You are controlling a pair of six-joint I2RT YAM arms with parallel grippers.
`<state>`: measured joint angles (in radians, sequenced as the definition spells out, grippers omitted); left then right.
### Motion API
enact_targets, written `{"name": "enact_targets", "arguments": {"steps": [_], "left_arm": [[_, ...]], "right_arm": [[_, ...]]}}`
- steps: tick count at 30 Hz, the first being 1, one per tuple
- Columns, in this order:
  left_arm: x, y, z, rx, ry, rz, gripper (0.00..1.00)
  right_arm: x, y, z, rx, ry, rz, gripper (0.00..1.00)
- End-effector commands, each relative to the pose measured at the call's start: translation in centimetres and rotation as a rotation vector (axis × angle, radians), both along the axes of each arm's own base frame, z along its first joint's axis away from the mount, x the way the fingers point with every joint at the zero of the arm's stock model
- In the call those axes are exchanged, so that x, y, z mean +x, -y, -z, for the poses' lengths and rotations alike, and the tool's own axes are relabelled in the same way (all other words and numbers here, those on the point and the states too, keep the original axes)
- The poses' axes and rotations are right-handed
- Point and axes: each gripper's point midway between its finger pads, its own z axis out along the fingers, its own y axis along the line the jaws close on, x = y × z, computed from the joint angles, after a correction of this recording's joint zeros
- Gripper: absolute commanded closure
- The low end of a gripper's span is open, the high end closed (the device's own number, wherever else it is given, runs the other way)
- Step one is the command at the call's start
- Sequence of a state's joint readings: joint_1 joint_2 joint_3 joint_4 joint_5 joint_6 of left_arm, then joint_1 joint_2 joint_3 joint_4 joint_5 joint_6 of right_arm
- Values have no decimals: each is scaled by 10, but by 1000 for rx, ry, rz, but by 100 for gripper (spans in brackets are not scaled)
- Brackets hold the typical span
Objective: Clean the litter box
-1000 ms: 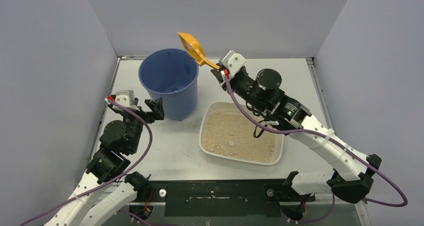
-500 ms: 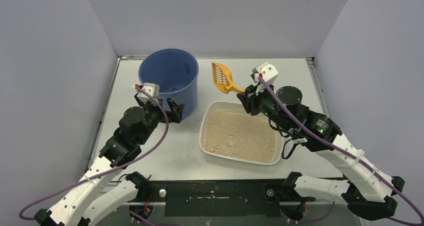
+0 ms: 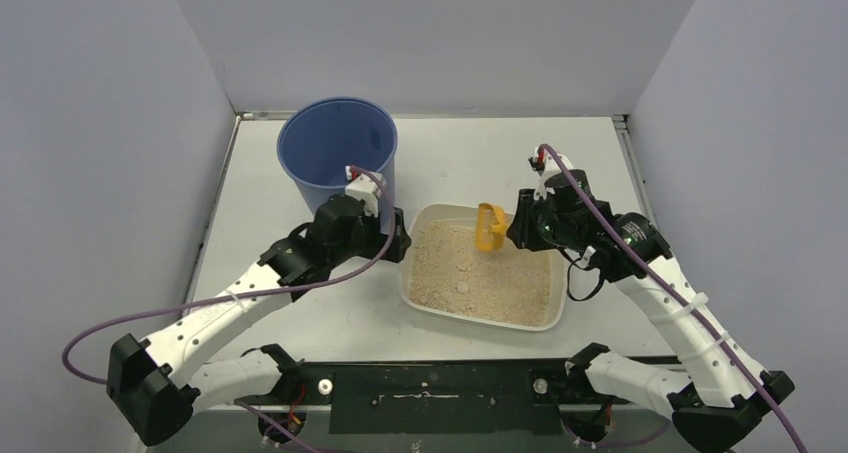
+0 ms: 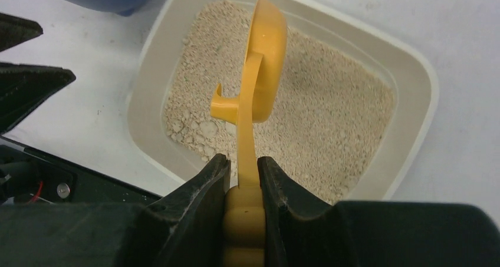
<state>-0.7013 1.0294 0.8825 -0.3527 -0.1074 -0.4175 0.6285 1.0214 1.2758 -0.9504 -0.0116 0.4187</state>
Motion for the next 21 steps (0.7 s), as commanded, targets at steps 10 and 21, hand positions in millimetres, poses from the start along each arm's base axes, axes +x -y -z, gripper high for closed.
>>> {"name": "enact_targets", "arguments": {"steps": [10,21], "left_arm": [[0,35,66,200,-167,9,13],[6,49,117,271,-277,31,46]], "right_arm": [[-29,55,50,33,-343,256,100],[-57,63,63,30,-463,276,100]]}}
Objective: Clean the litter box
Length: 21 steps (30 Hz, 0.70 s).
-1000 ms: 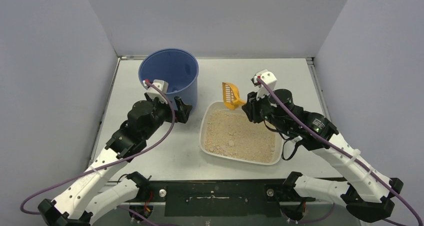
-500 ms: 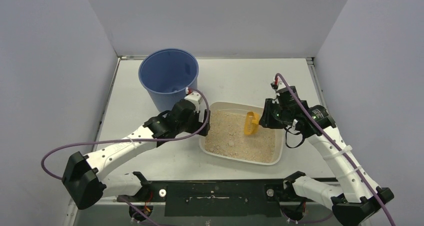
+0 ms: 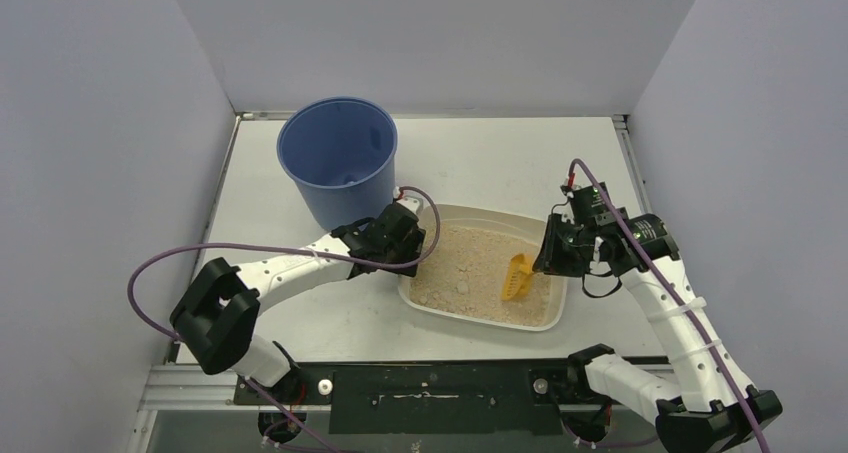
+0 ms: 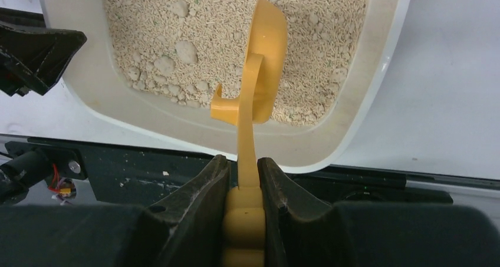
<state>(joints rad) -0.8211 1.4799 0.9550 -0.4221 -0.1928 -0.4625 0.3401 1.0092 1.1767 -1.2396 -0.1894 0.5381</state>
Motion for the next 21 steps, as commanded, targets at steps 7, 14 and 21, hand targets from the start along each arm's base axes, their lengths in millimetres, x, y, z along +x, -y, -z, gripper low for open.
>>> {"name": "enact_targets", "arguments": {"steps": [7,14,21], "left_arm": [[11,26,2,-83,-10,9,72],[13,24,7,-88,2,-20,100],[23,21,-15,-168,111,-72,100]], "right_arm": [[-33,2,15,48,-113,-9,100],[-46,-6,37,119,-159,-40,100],[-59,-11,66,197,-174,-23,100]]}}
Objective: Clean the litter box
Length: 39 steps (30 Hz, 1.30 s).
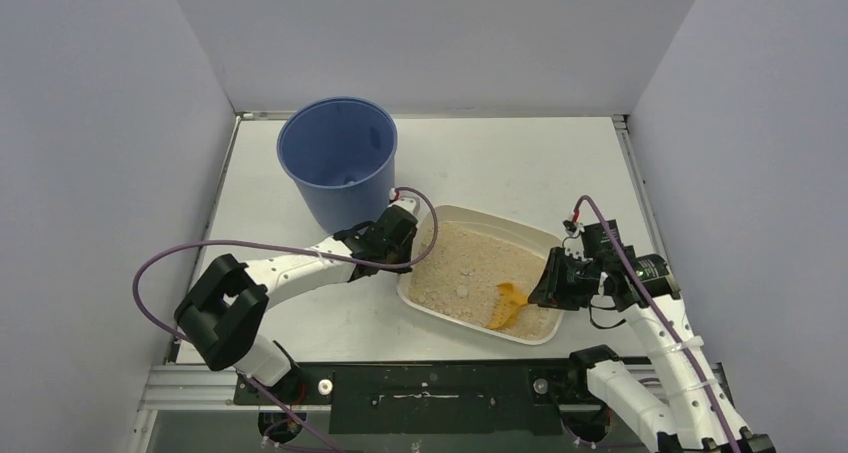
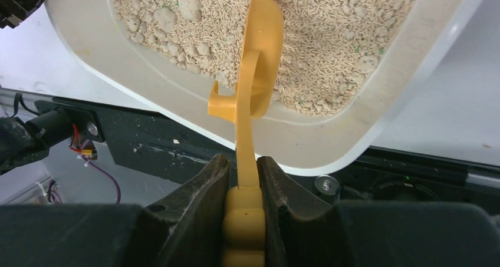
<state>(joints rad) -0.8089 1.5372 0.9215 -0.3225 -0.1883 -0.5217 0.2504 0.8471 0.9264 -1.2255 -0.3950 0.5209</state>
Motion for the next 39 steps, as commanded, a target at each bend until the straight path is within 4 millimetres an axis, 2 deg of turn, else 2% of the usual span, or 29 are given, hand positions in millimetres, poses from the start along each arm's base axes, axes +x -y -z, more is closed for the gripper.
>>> {"name": "enact_targets", "arguments": {"steps": [1,9,17,22,29,39], "left_arm": [[15,16,-39,-150,149,-20,100],[18,19,-76,-294,296,-32,100],[14,25,-92,-364,369,-16,100],[15,33,-110,-380,404,-1,100],[18,47,-146,-401,460,25,100],[8,71,-201,-444,512,92,100]], "right_arm": [[-14,-5,29,51,-56,3,100],[-17,-11,55,118,-22,66,100],[-9,-25,86,212,-19,109,100],[-3,-37,99,282,-35,92,100],[14,-55,108,386,-28,82,100],[41,-63,115,451,27,144,100]]}}
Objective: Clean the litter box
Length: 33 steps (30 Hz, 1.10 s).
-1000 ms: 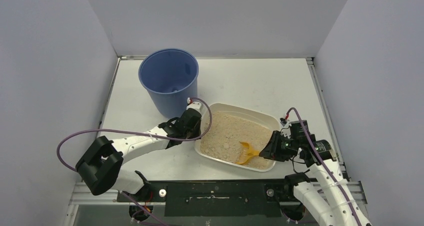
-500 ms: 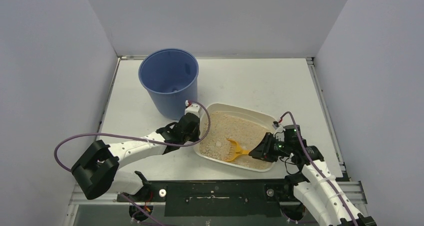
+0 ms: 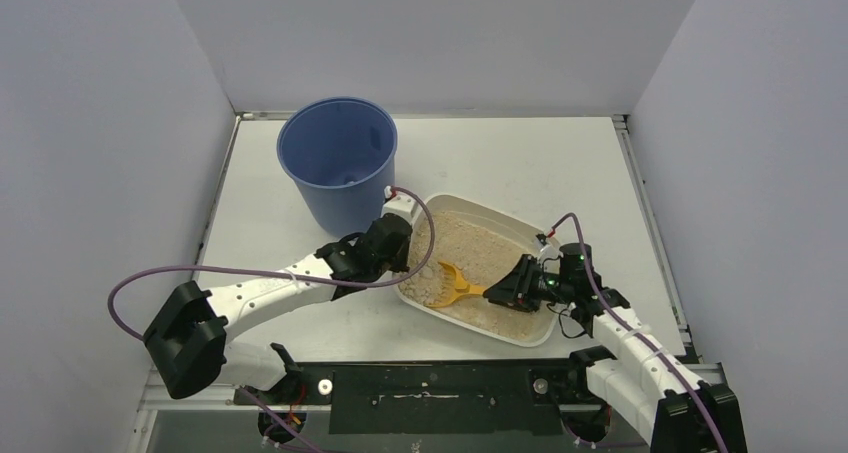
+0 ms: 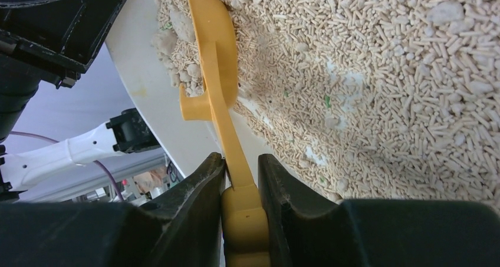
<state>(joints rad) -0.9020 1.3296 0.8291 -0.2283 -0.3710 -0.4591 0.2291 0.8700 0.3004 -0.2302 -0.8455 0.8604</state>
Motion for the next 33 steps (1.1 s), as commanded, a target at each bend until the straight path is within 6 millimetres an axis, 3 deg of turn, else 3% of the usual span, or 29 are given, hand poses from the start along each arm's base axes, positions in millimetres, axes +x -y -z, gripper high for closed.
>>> {"name": "enact_targets", "arguments": {"steps": [1,8,11,14,16,17,20,22,24,27,30,32,33], "left_arm": [[8,76,-154,-409,263,134,100],[-4,80,-187,-405,299,168,100],[-8,82,-205,-417,326,186,100],[-11,85,-221,-430,342,202,100],[-13,86,-227,-433,353,210,100],[-13,85,-228,-431,355,209,100],[-12,82,-230,-418,362,200,100],[-12,78,-233,-412,375,188,100],[-11,74,-234,-403,383,177,100],[-9,70,-232,-389,390,161,100],[-8,70,-230,-378,388,156,100],[-7,69,-228,-374,390,150,100],[-7,69,-226,-368,389,147,100]], "right_arm": [[14,12,35,-82,-32,138,100],[31,1,19,41,34,193,100],[31,-14,0,164,104,171,100],[38,-8,8,103,105,203,100],[38,-18,-11,196,169,184,100],[39,-21,-15,200,177,167,100],[42,-14,0,134,144,197,100],[37,-23,-14,225,184,155,100],[41,-11,5,156,129,197,100],[39,-17,-14,261,189,194,100],[44,-4,7,147,141,228,100],[43,-10,-15,247,217,224,100],[44,-11,-17,233,212,206,100]]}}
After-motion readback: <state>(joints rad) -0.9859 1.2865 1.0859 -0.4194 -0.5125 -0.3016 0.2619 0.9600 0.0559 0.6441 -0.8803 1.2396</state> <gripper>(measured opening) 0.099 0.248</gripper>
